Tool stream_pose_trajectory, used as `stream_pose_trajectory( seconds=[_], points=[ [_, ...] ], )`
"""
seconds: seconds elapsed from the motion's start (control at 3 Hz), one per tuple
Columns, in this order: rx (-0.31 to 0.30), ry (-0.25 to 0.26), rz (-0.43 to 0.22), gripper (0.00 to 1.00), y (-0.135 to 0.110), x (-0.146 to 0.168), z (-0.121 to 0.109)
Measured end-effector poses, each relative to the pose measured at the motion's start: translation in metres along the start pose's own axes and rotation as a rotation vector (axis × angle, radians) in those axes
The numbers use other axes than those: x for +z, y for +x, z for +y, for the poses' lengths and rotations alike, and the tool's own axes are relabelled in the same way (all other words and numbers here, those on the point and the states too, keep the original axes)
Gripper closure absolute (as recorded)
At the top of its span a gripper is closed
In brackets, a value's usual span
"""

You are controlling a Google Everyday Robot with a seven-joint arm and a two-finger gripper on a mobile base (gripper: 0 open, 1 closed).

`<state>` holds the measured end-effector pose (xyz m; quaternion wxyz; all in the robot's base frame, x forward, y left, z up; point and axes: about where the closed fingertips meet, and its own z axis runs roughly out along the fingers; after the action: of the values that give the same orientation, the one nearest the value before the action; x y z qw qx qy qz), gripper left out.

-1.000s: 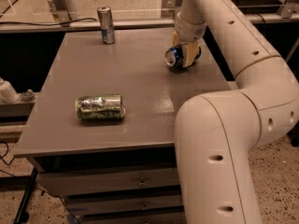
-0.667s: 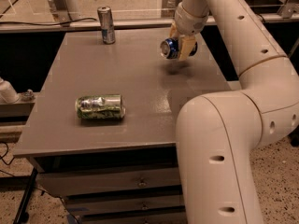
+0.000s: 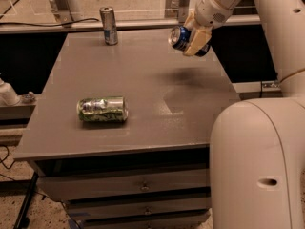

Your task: Place pepsi can upright

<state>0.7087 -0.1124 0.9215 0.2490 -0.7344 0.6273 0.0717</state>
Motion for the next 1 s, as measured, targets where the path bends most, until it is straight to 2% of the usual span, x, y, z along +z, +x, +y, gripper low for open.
stream_pose_trajectory(
  seconds=[0.33, 0.67, 1.0],
  points=[
    [0.135, 0.006, -0.130, 1.00, 0.000, -0.006, 0.020],
    [0.238, 0.015, -0.257, 1.00, 0.002, 0.003, 0.038],
    [0.291, 0.049, -0.418, 1.00, -0.001, 0.014, 0.037]
  ],
)
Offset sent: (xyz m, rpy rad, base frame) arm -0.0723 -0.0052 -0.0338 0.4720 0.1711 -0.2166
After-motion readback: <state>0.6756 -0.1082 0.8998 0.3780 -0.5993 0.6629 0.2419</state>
